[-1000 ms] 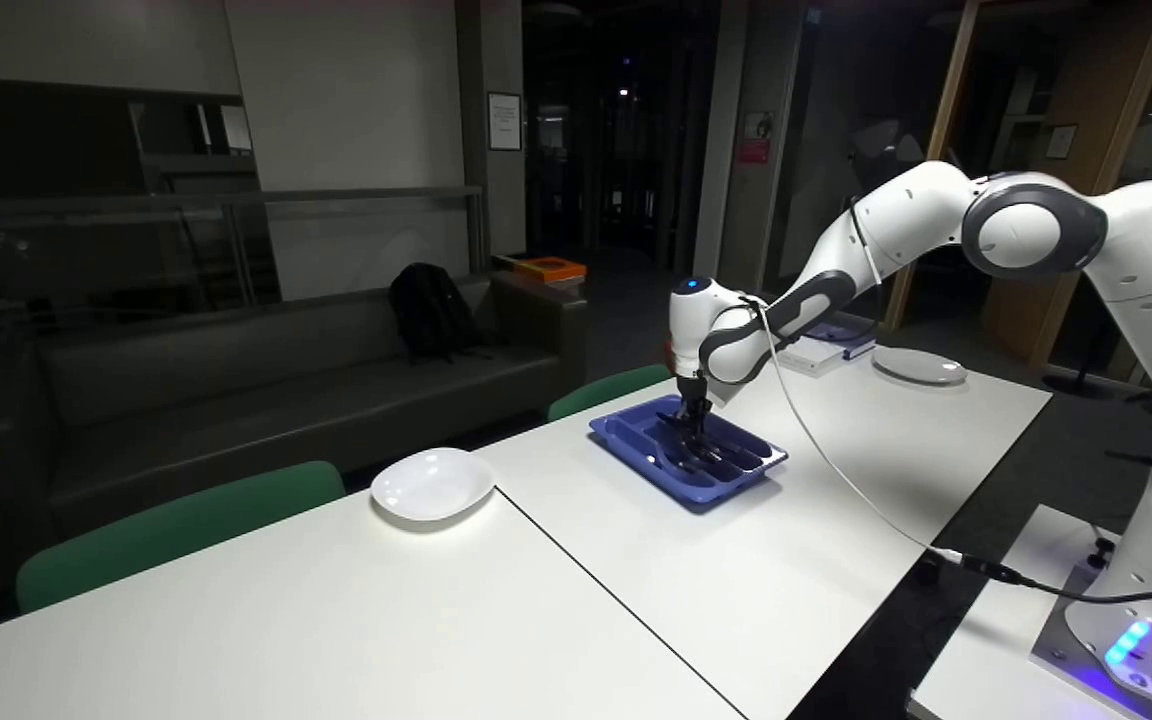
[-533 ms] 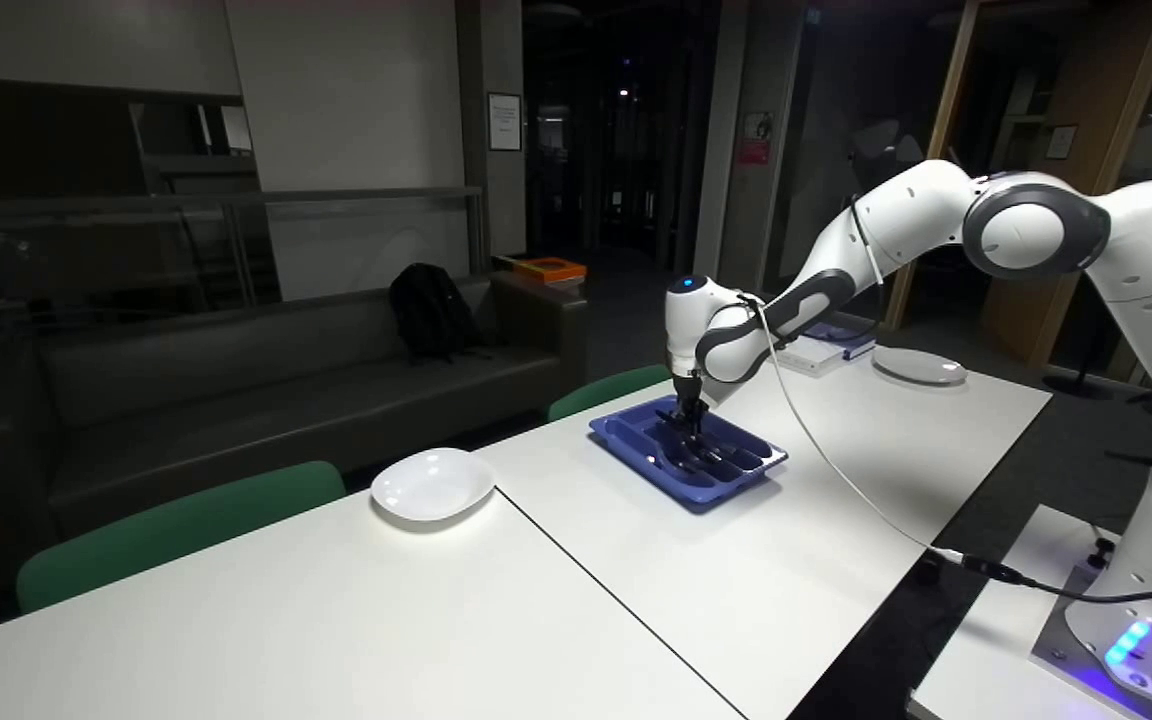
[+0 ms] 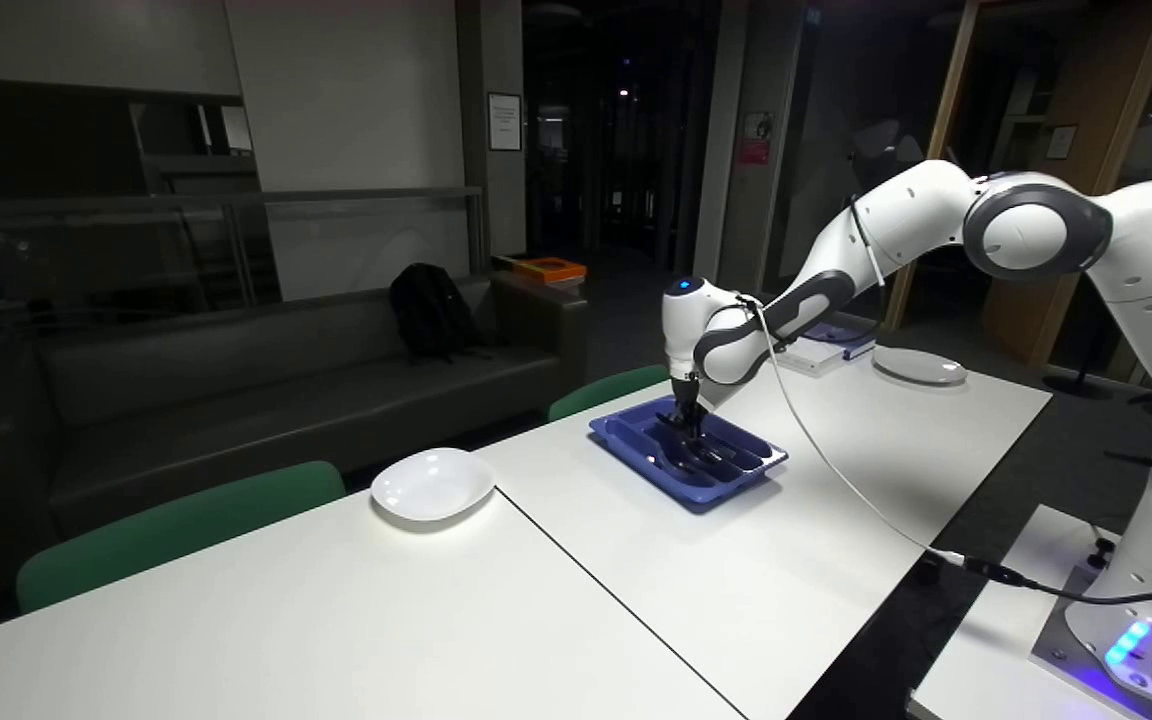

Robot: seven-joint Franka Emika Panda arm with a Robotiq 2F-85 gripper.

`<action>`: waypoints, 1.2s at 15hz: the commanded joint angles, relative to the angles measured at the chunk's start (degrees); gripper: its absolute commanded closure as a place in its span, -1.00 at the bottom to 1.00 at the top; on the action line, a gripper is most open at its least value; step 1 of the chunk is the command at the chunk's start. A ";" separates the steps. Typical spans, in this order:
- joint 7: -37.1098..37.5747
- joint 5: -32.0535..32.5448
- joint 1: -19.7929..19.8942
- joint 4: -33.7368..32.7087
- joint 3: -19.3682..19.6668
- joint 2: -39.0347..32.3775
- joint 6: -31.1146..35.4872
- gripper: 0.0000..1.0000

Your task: Pick up the silver cutlery from the counter and place it on the blue tray

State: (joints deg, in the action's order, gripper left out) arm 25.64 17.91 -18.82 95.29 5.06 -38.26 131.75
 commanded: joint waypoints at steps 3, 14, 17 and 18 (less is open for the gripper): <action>0.21 -0.86 0.31 0.91 -0.74 1.40 -1.73 0.94; 1.61 -3.38 0.32 1.55 -1.65 0.68 -0.73 0.94; 1.74 -3.69 0.30 1.67 -1.77 0.33 -0.61 0.94; 1.65 -3.69 0.32 1.62 -1.77 0.14 -0.50 0.94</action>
State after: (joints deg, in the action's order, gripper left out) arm 26.64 15.24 -18.81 96.18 3.70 -38.78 131.74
